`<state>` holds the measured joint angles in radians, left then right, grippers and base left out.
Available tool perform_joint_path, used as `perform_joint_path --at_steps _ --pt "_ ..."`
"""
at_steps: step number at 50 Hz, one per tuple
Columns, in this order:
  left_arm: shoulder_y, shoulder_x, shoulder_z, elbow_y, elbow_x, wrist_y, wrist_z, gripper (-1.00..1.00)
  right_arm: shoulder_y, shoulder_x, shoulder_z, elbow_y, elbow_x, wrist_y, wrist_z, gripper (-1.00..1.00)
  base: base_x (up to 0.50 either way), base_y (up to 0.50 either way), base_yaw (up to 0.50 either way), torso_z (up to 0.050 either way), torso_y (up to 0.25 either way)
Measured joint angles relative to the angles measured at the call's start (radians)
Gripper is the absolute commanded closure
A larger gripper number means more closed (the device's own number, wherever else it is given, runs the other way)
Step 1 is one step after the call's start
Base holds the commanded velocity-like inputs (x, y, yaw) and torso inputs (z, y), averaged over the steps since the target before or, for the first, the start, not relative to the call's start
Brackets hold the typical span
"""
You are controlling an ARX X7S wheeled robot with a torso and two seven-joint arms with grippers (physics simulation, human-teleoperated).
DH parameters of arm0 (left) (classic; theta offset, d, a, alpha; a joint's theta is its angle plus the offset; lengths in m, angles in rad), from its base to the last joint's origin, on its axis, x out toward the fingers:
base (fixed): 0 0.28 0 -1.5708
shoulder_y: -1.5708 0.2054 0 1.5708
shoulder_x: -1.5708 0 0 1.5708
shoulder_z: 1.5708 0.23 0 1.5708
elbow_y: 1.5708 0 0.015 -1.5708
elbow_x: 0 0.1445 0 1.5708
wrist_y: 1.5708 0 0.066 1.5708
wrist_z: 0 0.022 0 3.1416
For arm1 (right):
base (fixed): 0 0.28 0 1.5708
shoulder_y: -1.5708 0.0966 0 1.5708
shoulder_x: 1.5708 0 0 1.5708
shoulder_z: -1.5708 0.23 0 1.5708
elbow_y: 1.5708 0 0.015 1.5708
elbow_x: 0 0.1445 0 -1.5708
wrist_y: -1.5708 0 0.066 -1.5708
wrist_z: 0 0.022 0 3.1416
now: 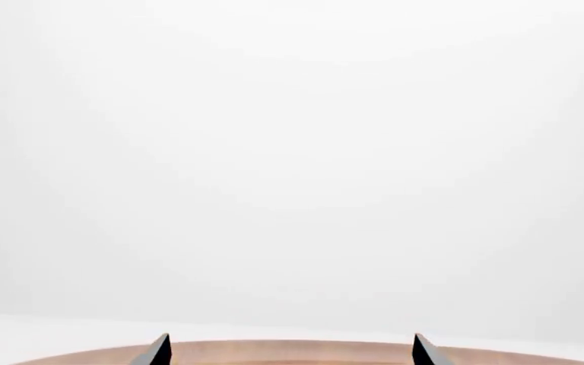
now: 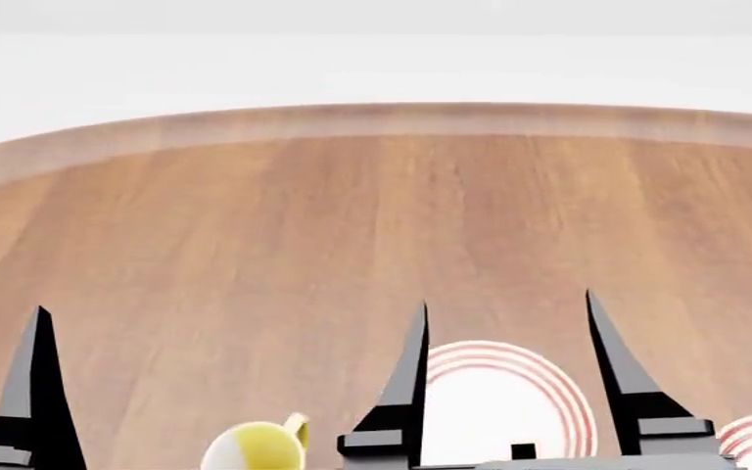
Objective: Put the white mug on the left plate.
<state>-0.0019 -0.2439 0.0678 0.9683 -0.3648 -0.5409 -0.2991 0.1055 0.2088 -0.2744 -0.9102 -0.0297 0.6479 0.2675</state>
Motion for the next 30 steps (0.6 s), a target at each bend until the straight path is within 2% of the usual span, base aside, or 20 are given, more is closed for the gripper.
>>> perform_joint_path --at_steps 14,30 --pt "0.003 -0.010 0.011 -0.006 -0.001 0.012 -0.010 -1.00 -0.004 0.013 -0.017 0.005 -0.004 -0.033 0.010 -1.00 0.00 0.03 0.00 0.000 0.000" --pt "0.002 -0.022 0.019 -0.005 -0.010 0.016 -0.024 -1.00 -0.022 0.019 -0.004 0.002 0.024 -0.093 0.018 -1.00 0.00 0.00 -0.49 0.000 0.000"
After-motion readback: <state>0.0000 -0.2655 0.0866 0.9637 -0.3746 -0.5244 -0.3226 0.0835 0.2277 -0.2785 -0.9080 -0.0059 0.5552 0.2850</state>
